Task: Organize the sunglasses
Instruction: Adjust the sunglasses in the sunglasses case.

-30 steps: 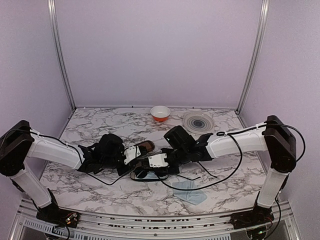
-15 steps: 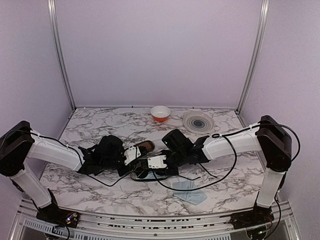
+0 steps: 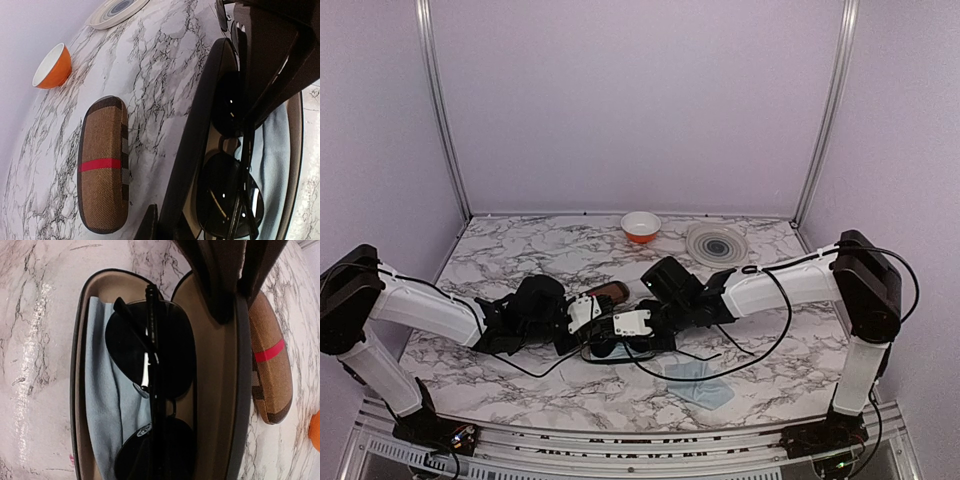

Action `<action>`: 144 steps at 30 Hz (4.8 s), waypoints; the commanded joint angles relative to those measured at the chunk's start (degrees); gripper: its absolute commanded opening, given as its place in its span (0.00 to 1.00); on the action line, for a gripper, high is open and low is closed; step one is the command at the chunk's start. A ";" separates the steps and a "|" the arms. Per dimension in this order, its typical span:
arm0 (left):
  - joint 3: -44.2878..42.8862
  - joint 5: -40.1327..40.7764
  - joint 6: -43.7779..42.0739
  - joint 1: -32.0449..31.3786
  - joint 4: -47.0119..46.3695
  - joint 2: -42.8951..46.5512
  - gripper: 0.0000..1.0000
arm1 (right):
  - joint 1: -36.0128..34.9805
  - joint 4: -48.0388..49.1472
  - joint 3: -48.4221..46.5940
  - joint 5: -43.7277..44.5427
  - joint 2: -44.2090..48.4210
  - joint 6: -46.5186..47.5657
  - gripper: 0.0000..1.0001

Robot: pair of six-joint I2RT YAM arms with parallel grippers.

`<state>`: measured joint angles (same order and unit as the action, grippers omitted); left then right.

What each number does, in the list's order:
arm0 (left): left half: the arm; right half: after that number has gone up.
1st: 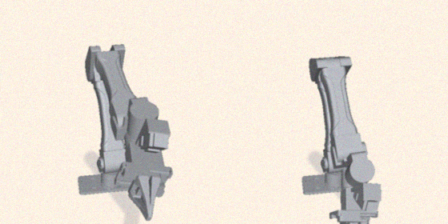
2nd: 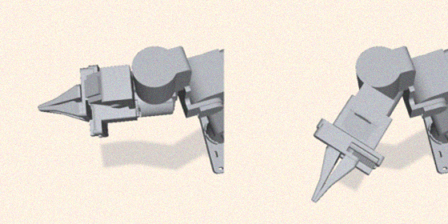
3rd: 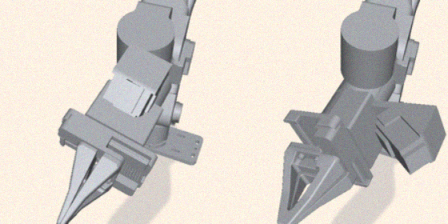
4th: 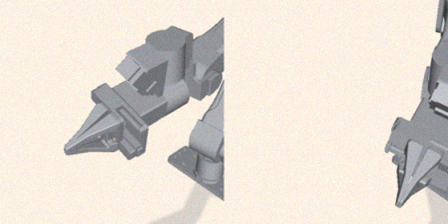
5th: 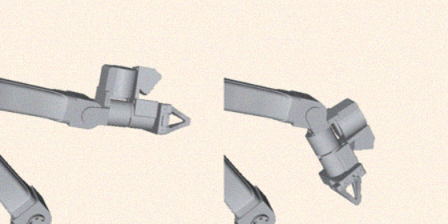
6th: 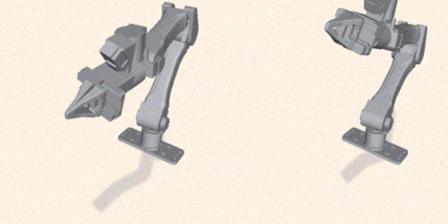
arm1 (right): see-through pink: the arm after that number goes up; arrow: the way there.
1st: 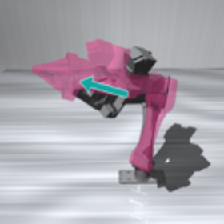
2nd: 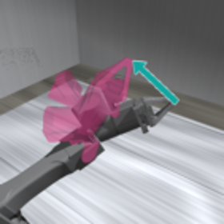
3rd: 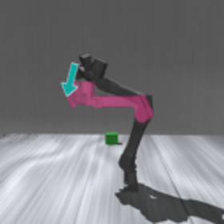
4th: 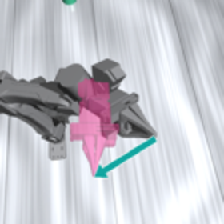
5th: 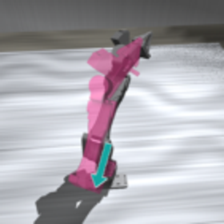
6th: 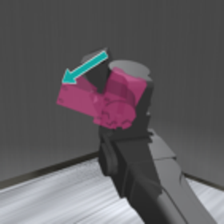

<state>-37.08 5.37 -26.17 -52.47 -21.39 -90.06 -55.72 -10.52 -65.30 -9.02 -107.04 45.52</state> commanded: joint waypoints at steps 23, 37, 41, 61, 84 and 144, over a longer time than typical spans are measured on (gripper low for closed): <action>2.79 7.43 -2.48 -4.16 -7.95 2.10 0.00 | 1.06 -14.55 -12.44 -2.77 -7.84 -5.57 0.07; 2.88 8.95 -2.13 -4.69 -8.32 0.87 0.00 | 1.05 -13.45 -10.68 -1.69 -2.54 -7.91 0.38; 3.15 9.38 -2.10 -4.75 -8.32 1.13 0.00 | 1.06 -13.17 -9.61 -0.83 -0.79 -8.51 0.50; 3.48 9.31 -2.30 -4.80 -8.23 -0.81 0.00 | 1.06 -2.26 5.25 -2.65 13.96 -10.88 1.00; 7.36 9.72 -2.35 -5.40 -8.30 2.84 0.00 | 0.77 17.97 18.28 -2.94 22.03 -15.64 1.00; 7.79 12.95 -2.32 -6.92 -9.64 0.78 0.00 | -5.09 25.17 24.09 37.86 13.71 -33.56 1.00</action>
<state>-29.82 17.26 -28.53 -58.89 -31.05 -88.49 -61.23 14.55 -40.51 21.63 -90.76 16.32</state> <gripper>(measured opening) 0.069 0.996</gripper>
